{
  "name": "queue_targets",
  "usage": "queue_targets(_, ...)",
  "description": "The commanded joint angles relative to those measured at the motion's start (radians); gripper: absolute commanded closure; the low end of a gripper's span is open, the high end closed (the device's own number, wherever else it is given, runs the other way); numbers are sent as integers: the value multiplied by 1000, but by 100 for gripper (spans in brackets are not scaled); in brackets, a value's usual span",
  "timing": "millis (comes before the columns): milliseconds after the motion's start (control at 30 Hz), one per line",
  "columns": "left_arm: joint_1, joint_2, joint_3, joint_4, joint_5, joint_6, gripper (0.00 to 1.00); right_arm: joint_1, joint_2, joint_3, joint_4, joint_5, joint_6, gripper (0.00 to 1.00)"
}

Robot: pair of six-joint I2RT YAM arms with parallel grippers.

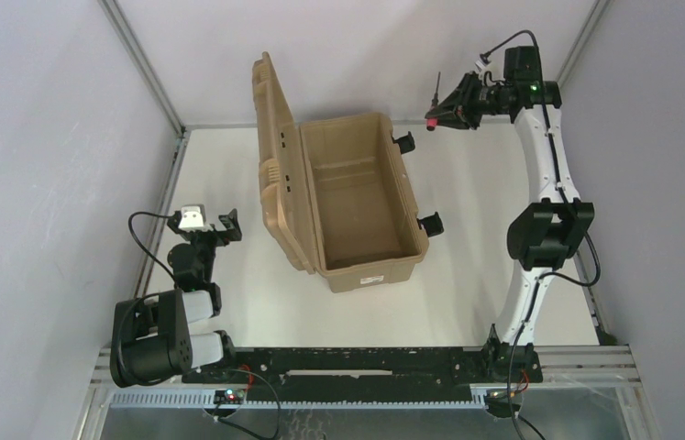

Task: Put the screwdriver in the bin
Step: Place the screwdriver in the bin.

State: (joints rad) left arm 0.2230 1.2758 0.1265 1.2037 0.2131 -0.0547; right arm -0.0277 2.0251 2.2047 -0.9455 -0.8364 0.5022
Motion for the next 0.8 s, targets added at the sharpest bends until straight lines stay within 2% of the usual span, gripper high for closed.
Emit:
queue_targets(0,3,-3,-15,40,6,-12,0,63,-44,90,-10,61,100,96)
queue_targets(200,4,-3,-14,40,5,-11,0,152,-18,173,-48,152,125,96)
queue_targets(567,1,-3,-15,41,2,-11,0,313,18,210,-107,359,103,96)
queue_targets(767,0,-3,-15,41,2,-11,0,408,53,210,-179,524,56,96)
